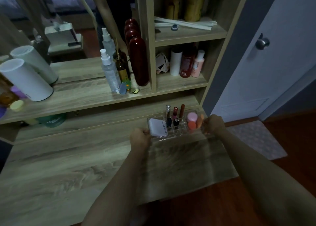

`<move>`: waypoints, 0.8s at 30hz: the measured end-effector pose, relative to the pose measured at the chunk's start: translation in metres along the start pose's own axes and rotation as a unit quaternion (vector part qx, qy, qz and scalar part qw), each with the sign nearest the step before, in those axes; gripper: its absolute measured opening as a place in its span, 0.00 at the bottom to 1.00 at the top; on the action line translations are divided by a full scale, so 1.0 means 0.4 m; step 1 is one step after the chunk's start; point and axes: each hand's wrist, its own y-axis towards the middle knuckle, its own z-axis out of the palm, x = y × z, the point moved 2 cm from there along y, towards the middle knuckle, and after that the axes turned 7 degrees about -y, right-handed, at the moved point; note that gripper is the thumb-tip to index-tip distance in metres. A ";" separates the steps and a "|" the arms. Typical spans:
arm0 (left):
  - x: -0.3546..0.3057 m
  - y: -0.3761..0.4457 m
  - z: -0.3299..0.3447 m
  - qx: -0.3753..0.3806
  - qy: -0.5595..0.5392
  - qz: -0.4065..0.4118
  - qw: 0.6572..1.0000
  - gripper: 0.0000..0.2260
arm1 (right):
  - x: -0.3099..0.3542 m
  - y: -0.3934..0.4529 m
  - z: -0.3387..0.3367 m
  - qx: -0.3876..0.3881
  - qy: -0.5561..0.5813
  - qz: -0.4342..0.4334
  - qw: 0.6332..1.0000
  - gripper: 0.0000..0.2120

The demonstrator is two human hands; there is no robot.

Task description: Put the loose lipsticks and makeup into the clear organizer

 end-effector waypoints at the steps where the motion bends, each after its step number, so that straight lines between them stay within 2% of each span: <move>1: -0.001 -0.001 0.005 0.002 0.003 0.005 1.000 0.06 | -0.004 0.002 -0.002 0.001 -0.003 0.000 1.000 0.11; 8: -0.008 -0.008 0.028 0.009 0.016 0.023 1.000 0.08 | -0.031 0.019 0.003 -0.004 -0.007 0.001 1.000 0.11; 17: 0.006 -0.020 0.026 0.029 0.024 0.062 0.997 0.10 | -0.075 0.007 0.022 0.004 0.069 0.019 0.997 0.11; 21: -0.021 -0.045 -0.007 -0.028 0.014 0.054 0.998 0.12 | -0.123 -0.034 -0.026 0.008 0.096 0.025 0.995 0.14; 24: -0.099 -0.080 -0.003 -0.057 0.007 0.126 0.990 0.16 | -0.159 -0.077 -0.104 -0.005 0.068 0.015 0.998 0.14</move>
